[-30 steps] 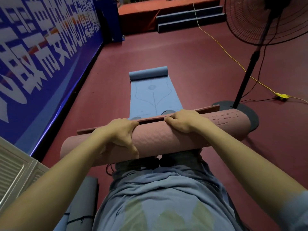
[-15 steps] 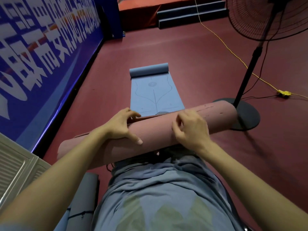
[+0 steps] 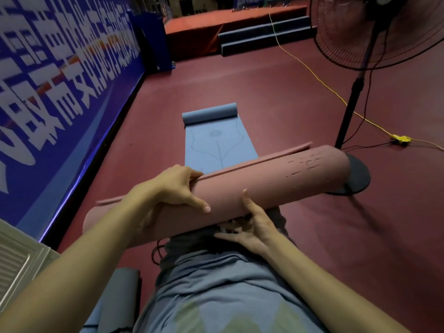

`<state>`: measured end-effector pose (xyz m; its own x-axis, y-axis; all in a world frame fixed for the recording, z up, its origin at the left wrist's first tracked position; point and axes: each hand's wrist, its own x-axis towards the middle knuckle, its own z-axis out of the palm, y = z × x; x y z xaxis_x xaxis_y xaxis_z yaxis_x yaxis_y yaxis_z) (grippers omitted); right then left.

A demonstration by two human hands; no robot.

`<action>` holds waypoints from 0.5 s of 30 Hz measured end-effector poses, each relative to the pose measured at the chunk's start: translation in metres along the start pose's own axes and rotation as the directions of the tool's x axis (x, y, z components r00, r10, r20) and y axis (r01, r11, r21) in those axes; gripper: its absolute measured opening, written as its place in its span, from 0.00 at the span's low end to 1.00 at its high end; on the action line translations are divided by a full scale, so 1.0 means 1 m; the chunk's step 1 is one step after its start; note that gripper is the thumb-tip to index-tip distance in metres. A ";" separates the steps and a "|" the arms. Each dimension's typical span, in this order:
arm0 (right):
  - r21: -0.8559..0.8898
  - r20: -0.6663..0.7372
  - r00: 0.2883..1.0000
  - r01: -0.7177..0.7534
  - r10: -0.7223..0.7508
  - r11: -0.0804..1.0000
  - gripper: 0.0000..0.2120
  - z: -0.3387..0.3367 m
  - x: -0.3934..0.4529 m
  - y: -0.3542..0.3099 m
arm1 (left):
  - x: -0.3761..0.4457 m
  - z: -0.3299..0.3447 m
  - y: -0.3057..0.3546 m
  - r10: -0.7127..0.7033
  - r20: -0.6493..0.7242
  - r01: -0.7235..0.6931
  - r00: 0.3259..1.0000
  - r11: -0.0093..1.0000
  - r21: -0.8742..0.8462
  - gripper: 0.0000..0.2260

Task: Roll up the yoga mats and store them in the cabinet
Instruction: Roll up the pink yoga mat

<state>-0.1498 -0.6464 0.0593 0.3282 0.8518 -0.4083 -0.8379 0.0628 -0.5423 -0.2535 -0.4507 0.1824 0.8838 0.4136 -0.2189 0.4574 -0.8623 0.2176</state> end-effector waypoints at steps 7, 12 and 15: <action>-0.180 0.217 0.784 0.617 -0.581 0.766 0.26 0.061 0.017 -0.082 | 0.002 -0.078 0.030 0.133 -0.447 -0.205 0.885 0.972 -0.117 0.44; -0.554 0.417 0.522 0.795 -0.744 0.247 0.29 0.051 0.036 -0.132 | 0.044 -0.100 0.049 0.235 -0.392 -0.294 0.889 0.951 -0.095 0.61; -0.767 0.340 0.534 0.634 -0.774 0.100 0.36 0.012 0.066 -0.125 | 0.070 -0.069 0.039 0.337 -0.365 -0.404 0.868 0.906 -0.126 0.42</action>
<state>-0.0285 -0.5924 0.1088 0.6754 0.5829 0.4518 0.4586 0.1478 -0.8763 -0.1673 -0.4353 0.2413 0.9571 0.1755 0.2306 0.0694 -0.9114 0.4056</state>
